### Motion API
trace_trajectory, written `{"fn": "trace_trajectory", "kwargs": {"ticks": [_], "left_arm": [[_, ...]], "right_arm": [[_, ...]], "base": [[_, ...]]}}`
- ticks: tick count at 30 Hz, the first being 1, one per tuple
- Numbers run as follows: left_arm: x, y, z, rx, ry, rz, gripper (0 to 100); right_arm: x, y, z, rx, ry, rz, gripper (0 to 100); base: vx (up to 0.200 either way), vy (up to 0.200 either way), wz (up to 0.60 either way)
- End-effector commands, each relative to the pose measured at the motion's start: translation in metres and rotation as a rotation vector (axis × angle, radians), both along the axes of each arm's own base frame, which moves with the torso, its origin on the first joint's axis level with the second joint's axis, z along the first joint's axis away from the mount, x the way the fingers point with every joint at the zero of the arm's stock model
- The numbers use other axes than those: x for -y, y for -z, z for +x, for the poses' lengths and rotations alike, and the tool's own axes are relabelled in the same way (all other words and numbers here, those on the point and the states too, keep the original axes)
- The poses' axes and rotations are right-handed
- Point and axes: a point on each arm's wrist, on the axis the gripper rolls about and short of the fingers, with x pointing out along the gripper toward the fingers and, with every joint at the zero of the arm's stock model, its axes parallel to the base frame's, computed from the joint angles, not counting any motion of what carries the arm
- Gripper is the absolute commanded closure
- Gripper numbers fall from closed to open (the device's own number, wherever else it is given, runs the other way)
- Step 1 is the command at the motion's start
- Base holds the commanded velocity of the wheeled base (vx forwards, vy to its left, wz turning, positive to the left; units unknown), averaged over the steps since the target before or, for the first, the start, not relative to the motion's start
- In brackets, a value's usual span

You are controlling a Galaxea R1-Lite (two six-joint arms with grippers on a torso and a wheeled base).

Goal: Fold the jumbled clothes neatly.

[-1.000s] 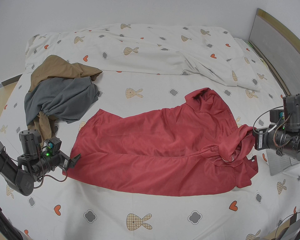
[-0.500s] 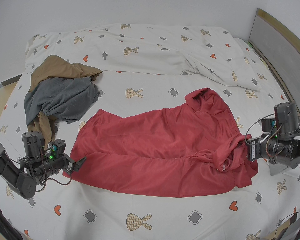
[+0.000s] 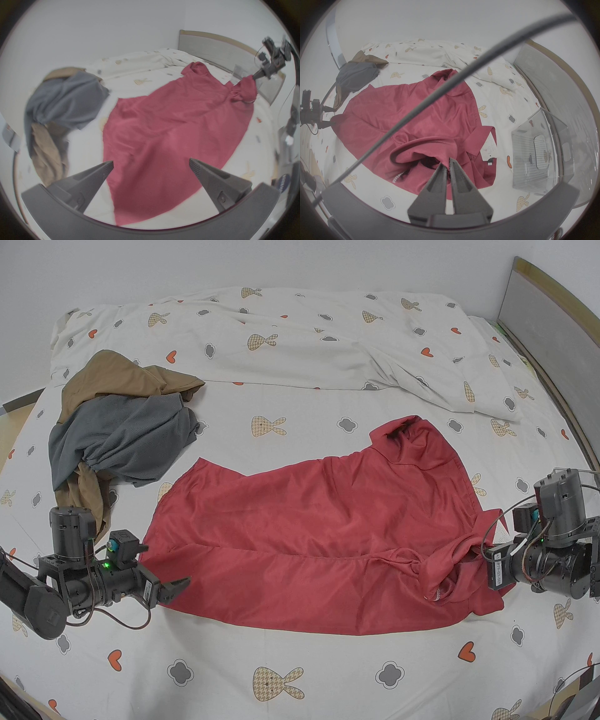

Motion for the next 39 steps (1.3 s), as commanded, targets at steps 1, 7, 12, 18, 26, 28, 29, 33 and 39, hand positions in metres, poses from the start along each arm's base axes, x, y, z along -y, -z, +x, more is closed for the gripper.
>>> {"fn": "trace_trajectory", "kwargs": {"ticks": [1, 7, 12, 18, 26, 28, 29, 33, 39], "left_arm": [[0.018, -0.012, -0.002, -0.085, 0.098, -0.131, 0], [0.026, 0.014, 0.014, -0.241, 0.124, -0.216, 0], [0.021, 0.033, 0.029, -0.294, 0.091, -0.212, 0], [0.009, 0.035, 0.037, -0.290, 0.048, -0.222, 0], [0.009, 0.029, 0.038, -0.305, 0.052, -0.296, 0], [0.008, 0.026, 0.039, -0.312, 0.050, -0.338, 0], [0.006, 0.023, 0.039, -0.312, 0.043, -0.355, 0], [0.004, 0.019, 0.037, -0.302, 0.037, -0.367, 0], [0.004, 0.020, 0.040, -0.304, 0.037, -0.367, 0]], "right_arm": [[0.002, 0.016, -0.008, -0.059, -0.012, -0.026, 100], [0.003, 0.033, -0.010, -0.120, -0.007, -0.049, 100], [0.001, 0.041, -0.007, -0.152, 0.005, -0.052, 0], [0.007, 0.016, -0.017, -0.047, 0.027, 0.013, 0], [0.011, -0.023, -0.023, 0.057, -0.063, 0.252, 0], [0.009, -0.025, -0.020, -0.003, -0.142, 0.402, 0], [0.008, -0.026, -0.017, -0.039, -0.184, 0.477, 0], [0.008, -0.029, -0.007, -0.153, -0.332, 0.668, 0], [-0.003, 0.018, 0.021, -0.387, -0.318, 0.676, 0]], "base": [[0.000, 0.000, 0.00], [0.000, 0.000, 0.00], [0.000, 0.000, 0.00], [0.000, 0.000, 0.00], [0.000, 0.000, 0.00], [0.000, 0.000, 0.00], [0.000, 0.000, 0.00], [0.000, 0.000, 0.00], [0.000, 0.000, 0.00]]}}
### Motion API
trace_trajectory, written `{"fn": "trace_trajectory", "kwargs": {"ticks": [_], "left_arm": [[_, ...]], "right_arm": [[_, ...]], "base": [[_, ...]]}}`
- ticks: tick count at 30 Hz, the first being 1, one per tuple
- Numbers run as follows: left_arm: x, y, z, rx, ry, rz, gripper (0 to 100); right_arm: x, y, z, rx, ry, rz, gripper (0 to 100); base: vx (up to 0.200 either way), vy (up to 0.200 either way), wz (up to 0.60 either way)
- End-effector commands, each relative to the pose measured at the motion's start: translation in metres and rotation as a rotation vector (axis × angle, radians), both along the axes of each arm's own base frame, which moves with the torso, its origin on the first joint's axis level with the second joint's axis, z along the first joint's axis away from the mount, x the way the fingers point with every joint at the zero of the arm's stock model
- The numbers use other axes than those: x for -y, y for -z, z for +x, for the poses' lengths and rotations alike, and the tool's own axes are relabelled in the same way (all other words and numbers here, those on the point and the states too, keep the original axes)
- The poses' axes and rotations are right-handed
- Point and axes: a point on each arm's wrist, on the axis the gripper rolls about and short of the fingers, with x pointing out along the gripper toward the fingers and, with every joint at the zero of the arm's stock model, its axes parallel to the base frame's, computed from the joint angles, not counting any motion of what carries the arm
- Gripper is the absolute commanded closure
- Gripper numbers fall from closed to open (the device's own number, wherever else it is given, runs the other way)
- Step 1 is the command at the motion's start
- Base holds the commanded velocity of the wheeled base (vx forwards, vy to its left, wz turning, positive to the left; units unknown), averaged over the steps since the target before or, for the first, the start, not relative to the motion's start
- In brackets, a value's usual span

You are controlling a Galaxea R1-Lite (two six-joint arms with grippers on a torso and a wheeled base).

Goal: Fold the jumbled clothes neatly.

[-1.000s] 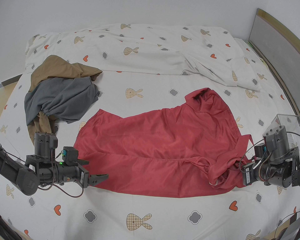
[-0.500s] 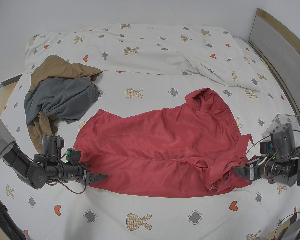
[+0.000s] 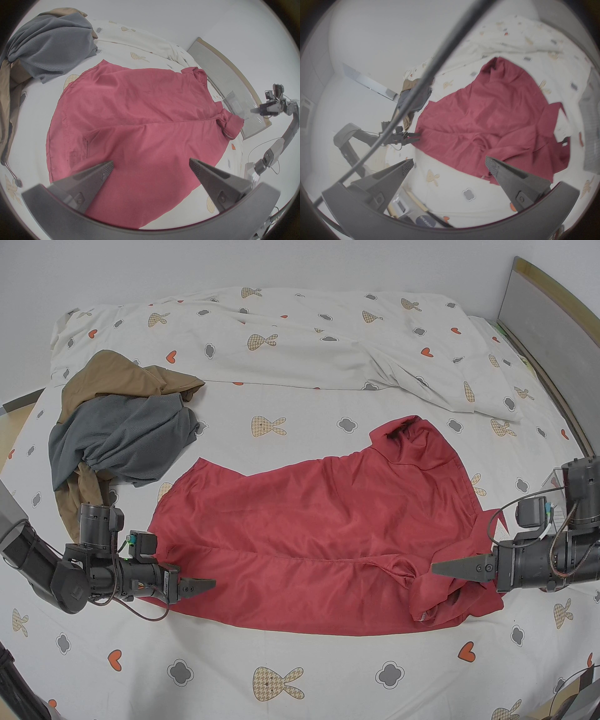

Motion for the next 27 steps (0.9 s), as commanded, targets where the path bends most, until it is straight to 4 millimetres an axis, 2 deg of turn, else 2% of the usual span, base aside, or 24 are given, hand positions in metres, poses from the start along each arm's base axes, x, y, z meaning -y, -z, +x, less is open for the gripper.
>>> {"fn": "trace_trajectory", "kwargs": {"ticks": [1, 3, 13, 18, 24, 27], "left_arm": [[-0.002, -0.004, 0.003, 0.005, -0.010, -0.025, 0], [-0.004, -0.004, 0.003, 0.005, -0.016, -0.025, 0], [-0.013, 0.002, 0.008, -0.013, -0.049, -0.023, 0], [-0.017, 0.007, 0.009, -0.027, -0.061, -0.022, 0], [-0.019, 0.008, 0.012, -0.028, -0.067, -0.022, 0], [-0.021, 0.007, 0.013, -0.025, -0.076, -0.022, 0]], "right_arm": [[-0.007, 0.057, 0.038, -0.281, 0.013, -0.021, 0], [-0.006, 0.069, 0.041, -0.324, 0.021, -0.040, 0], [0.020, 0.093, 0.059, -0.418, 0.141, -0.055, 0], [0.024, 0.098, 0.054, -0.441, 0.152, -0.060, 0], [0.025, 0.094, 0.052, -0.432, 0.153, -0.048, 0], [0.027, 0.082, 0.047, -0.387, 0.157, -0.032, 0]], "base": [[0.000, 0.000, 0.00], [0.000, 0.000, 0.00], [0.000, 0.000, 0.00], [0.000, 0.000, 0.00], [0.000, 0.000, 0.00], [0.000, 0.000, 0.00]]}}
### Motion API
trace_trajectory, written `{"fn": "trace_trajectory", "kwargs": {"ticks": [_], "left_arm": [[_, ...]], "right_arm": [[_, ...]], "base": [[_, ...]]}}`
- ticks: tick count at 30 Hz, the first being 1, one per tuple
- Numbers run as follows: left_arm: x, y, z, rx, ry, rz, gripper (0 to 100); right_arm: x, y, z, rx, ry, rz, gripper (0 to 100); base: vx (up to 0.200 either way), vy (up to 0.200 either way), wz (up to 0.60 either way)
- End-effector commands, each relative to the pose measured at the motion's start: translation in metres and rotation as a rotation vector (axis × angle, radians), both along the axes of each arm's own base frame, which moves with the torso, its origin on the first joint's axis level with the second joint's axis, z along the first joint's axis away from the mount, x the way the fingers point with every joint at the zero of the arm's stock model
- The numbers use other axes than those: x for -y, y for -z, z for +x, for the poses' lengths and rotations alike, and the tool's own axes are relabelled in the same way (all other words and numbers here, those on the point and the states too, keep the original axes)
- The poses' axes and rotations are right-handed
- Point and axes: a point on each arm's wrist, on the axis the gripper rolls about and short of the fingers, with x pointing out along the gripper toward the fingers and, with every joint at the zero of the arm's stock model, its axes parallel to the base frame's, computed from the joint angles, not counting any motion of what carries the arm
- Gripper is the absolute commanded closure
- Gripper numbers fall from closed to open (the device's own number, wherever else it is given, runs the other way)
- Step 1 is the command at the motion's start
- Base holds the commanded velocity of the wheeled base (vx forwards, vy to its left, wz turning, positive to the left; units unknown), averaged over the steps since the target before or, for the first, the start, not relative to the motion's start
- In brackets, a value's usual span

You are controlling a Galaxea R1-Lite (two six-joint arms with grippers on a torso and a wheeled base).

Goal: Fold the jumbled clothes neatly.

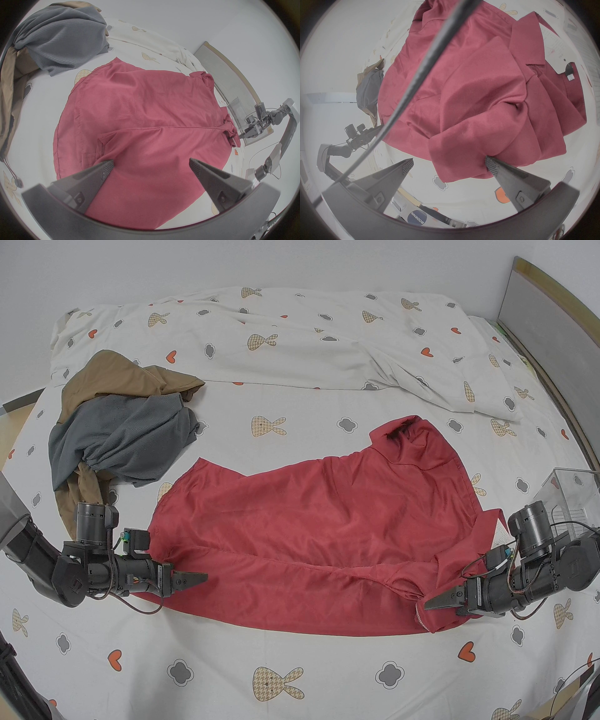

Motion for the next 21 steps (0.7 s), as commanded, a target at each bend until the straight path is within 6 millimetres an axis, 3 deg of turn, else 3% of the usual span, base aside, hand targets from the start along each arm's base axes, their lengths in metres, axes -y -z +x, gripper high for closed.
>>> {"fn": "trace_trajectory", "kwargs": {"ticks": [1, 5, 10, 14, 15, 16, 18, 19, 20, 21], "left_arm": [[-0.006, 0.001, 0.003, -0.001, -0.021, 0.001, 0], [-0.008, -0.008, 0.000, 0.025, -0.028, -0.001, 0], [0.004, -0.042, -0.023, 0.109, 0.011, -0.016, 0], [0.025, -0.095, -0.060, 0.145, 0.039, -0.126, 0], [0.025, -0.095, -0.060, 0.145, 0.039, -0.126, 0], [0.029, -0.119, -0.067, 0.135, 0.023, -0.186, 0], [0.031, -0.141, -0.072, 0.099, 0.000, -0.245, 0], [0.032, -0.163, -0.073, 0.041, -0.033, -0.323, 0], [0.032, -0.163, -0.073, 0.041, -0.033, -0.323, 0], [0.033, -0.180, -0.075, -0.048, -0.049, -0.390, 0]], "right_arm": [[0.004, -0.018, -0.008, 0.062, 0.011, 0.015, 0], [0.015, -0.033, -0.022, 0.124, 0.042, 0.028, 0], [0.018, -0.056, -0.046, 0.214, 0.034, 0.050, 0], [0.022, -0.086, -0.072, 0.294, -0.009, 0.117, 0], [0.022, -0.086, -0.072, 0.294, -0.009, 0.117, 0], [0.023, -0.092, -0.072, 0.314, -0.014, 0.134, 0], [0.024, -0.099, -0.069, 0.343, -0.007, 0.141, 0], [0.026, -0.103, -0.064, 0.355, 0.003, 0.146, 0], [0.026, -0.103, -0.064, 0.355, 0.003, 0.146, 0], [0.026, -0.102, -0.056, 0.348, 0.001, 0.146, 0]], "base": [[0.000, 0.000, 0.00], [0.000, 0.000, 0.00], [0.000, 0.000, 0.00], [0.000, 0.000, 0.00], [0.000, 0.000, 0.00], [0.000, 0.000, 0.00], [0.000, 0.000, 0.00], [0.000, 0.000, 0.00], [0.000, 0.000, 0.00], [0.000, 0.000, 0.00]]}}
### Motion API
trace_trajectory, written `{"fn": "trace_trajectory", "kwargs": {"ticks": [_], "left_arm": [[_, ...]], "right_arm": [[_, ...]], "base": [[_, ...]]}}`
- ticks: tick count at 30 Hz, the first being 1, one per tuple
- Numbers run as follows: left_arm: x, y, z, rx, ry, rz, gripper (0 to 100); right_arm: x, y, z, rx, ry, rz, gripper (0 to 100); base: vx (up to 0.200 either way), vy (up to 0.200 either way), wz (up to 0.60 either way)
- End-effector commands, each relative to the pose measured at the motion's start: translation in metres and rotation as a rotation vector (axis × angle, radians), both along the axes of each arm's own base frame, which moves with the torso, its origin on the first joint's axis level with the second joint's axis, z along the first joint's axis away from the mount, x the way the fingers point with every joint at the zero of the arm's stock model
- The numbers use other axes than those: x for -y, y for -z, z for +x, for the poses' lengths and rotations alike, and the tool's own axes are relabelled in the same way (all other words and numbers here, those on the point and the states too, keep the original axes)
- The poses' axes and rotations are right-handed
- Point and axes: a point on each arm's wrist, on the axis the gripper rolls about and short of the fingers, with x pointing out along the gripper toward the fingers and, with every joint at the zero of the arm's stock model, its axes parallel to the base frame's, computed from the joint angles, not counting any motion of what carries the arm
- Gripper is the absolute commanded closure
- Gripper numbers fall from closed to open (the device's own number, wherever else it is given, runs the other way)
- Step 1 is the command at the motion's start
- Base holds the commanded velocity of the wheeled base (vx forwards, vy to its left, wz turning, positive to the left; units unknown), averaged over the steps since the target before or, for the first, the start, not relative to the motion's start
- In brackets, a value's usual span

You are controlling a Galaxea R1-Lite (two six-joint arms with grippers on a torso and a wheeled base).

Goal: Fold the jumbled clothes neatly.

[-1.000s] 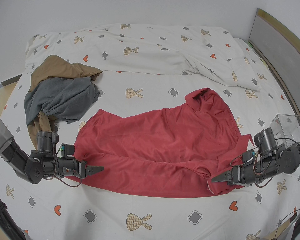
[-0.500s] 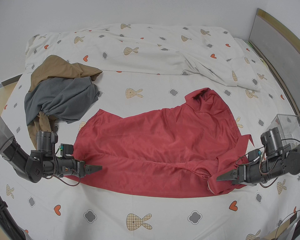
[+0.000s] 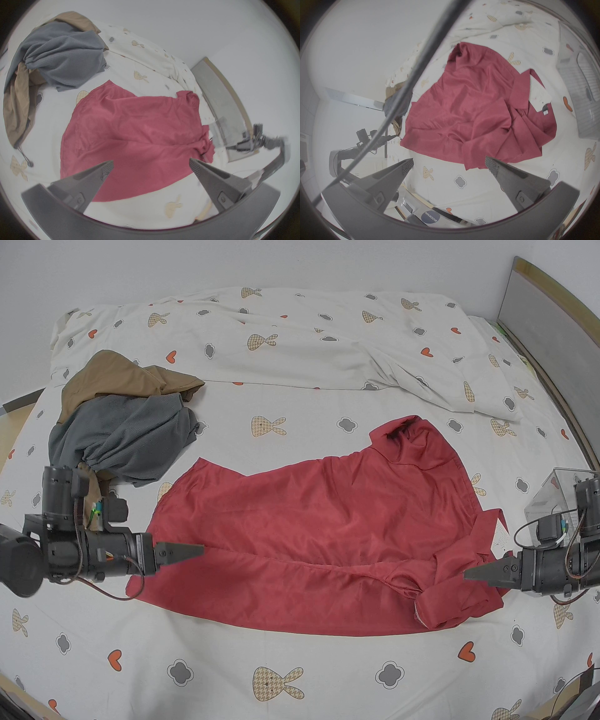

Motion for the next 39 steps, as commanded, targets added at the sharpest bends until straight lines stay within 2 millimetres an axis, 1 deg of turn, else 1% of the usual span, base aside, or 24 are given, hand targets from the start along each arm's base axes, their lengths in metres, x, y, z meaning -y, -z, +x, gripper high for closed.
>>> {"fn": "trace_trajectory", "kwargs": {"ticks": [1, 3, 4, 5, 6, 7, 8, 12, 13, 14, 15, 17, 18, 20, 21, 23, 24, 26, 28, 29, 32, 33, 36, 39], "left_arm": [[0.016, -0.096, -0.028, -0.020, 0.003, -0.205, 0], [0.019, -0.093, -0.029, -0.018, 0.021, -0.185, 0], [0.029, -0.056, -0.025, 0.018, 0.062, 0.076, 0], [0.027, -0.037, -0.025, 0.036, 0.050, 0.233, 0], [0.027, -0.037, -0.025, 0.036, 0.050, 0.233, 0], [0.026, -0.014, -0.018, 0.081, 0.041, 0.390, 0], [0.029, -0.010, -0.015, 0.100, 0.022, 0.399, 0], [0.036, -0.009, -0.019, 0.164, -0.025, 0.326, 0], [0.042, -0.041, -0.038, 0.304, -0.046, 0.201, 0], [0.042, -0.044, -0.039, 0.313, -0.048, 0.198, 0], [0.039, -0.057, -0.046, 0.340, -0.061, 0.186, 0], [0.036, -0.069, -0.042, 0.365, -0.138, 0.177, 0], [0.031, -0.071, -0.034, 0.368, -0.221, 0.182, 0], [0.027, -0.071, -0.027, 0.382, -0.259, 0.191, 0], [0.023, -0.065, -0.010, 0.428, -0.291, 0.203, 0], [0.023, -0.065, -0.009, 0.431, -0.293, 0.204, 0], [0.024, -0.045, 0.001, 0.407, -0.281, 0.190, 0], [0.034, -0.027, 0.006, 0.317, -0.154, 0.123, 0], [0.034, -0.027, 0.006, 0.317, -0.154, 0.123, 0], [0.034, -0.010, 0.005, 0.175, 0.146, -0.089, 0], [0.024, 0.005, 0.007, 0.085, 0.336, -0.221, 0], [0.020, 0.017, 0.013, 0.036, 0.389, -0.266, 0], [0.017, 0.034, 0.024, -0.019, 0.374, -0.274, 0], [0.015, 0.047, 0.033, -0.048, 0.359, -0.275, 0]], "right_arm": [[0.005, -0.027, 0.003, 0.100, -0.004, 0.041, 0], [0.005, -0.027, 0.005, 0.097, -0.004, 0.039, 0], [0.004, -0.024, 0.010, 0.082, -0.003, 0.036, 0], [0.005, -0.022, 0.013, 0.074, -0.001, 0.036, 0], [0.005, -0.022, 0.013, 0.074, -0.001, 0.036, 0], [0.004, -0.018, 0.020, 0.049, 0.004, 0.034, 0], [0.004, -0.016, 0.022, 0.040, 0.007, 0.035, 0], [0.006, -0.013, 0.025, 0.025, 0.018, 0.034, 0], [0.011, -0.011, 0.025, 0.017, 0.042, 0.037, 0], [0.012, -0.011, 0.026, 0.018, 0.045, 0.037, 0], [0.014, -0.012, 0.026, 0.020, 0.054, 0.037, 0], [0.014, -0.012, 0.025, 0.020, 0.054, 0.037, 0], [0.015, -0.011, 0.025, 0.027, 0.053, 0.031, 0], [0.015, -0.010, 0.025, 0.038, 0.056, 0.025, 0], [0.015, -0.001, 0.024, 0.087, 0.041, 0.009, 0], [0.015, -0.001, 0.024, 0.092, 0.040, 0.007, 0], [0.014, 0.016, 0.025, 0.187, -0.009, -0.018, 0], [0.011, 0.030, 0.028, 0.199, -0.047, -0.013, 0], [0.011, 0.030, 0.028, 0.199, -0.047, -0.013, 0], [0.005, 0.047, 0.028, 0.146, -0.165, 0.075, 0], [0.006, 0.064, 0.038, 0.056, -0.233, 0.162, 0], [0.009, 0.076, 0.047, 0.006, -0.236, 0.185, 0], [0.010, 0.092, 0.058, -0.052, -0.225, 0.185, 0], [0.008, 0.101, 0.061, -0.087, -0.231, 0.184, 0]], "base": [[0.000, 0.000, 0.00], [0.000, 0.000, 0.00], [0.000, 0.000, 0.00], [0.000, 0.000, 0.00], [0.000, 0.000, 0.00], [0.000, 0.000, 0.00], [0.000, 0.000, 0.00], [0.000, 0.000, 0.00], [0.000, 0.000, 0.00], [0.000, 0.000, 0.00], [0.000, 0.000, 0.00], [0.000, 0.000, 0.00], [0.000, 0.000, 0.00], [0.000, 0.000, 0.00], [0.000, 0.000, 0.00], [0.000, 0.000, 0.00], [0.000, 0.000, 0.00], [0.000, 0.000, 0.00], [0.000, 0.000, 0.00], [0.000, 0.000, 0.00], [0.000, 0.000, 0.00], [0.000, 0.000, 0.00], [0.000, 0.000, 0.00], [0.000, 0.000, 0.00]]}}
